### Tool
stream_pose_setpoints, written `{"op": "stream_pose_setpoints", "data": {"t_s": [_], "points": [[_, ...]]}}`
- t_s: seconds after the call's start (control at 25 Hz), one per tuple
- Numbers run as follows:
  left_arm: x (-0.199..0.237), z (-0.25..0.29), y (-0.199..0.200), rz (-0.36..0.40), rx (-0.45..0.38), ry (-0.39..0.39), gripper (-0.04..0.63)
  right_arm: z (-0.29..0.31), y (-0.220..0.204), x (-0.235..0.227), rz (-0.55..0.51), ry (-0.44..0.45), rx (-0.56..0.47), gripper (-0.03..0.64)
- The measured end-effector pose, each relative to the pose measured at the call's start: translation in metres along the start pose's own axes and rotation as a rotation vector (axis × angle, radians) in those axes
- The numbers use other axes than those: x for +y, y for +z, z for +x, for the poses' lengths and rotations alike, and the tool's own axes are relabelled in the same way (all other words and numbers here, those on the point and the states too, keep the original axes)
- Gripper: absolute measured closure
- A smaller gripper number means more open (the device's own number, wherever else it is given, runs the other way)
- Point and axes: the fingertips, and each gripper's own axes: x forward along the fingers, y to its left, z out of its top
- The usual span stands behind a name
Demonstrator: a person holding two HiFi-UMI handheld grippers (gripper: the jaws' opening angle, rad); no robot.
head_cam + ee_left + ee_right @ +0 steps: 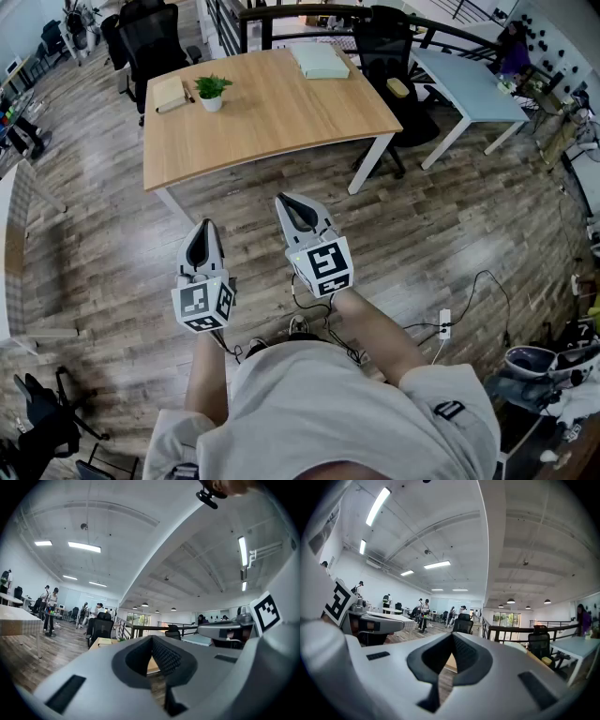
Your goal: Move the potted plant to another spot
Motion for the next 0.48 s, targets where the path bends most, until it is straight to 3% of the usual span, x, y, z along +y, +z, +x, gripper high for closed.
{"op": "stream_pose_setpoints", "data": {"t_s": [0.48], "points": [[-0.014,0.018,-0.026,-0.014,0.033,0.024,0.583,0.001,-0.028,-0.01,0.015,0.075,0.024,0.612]]}}
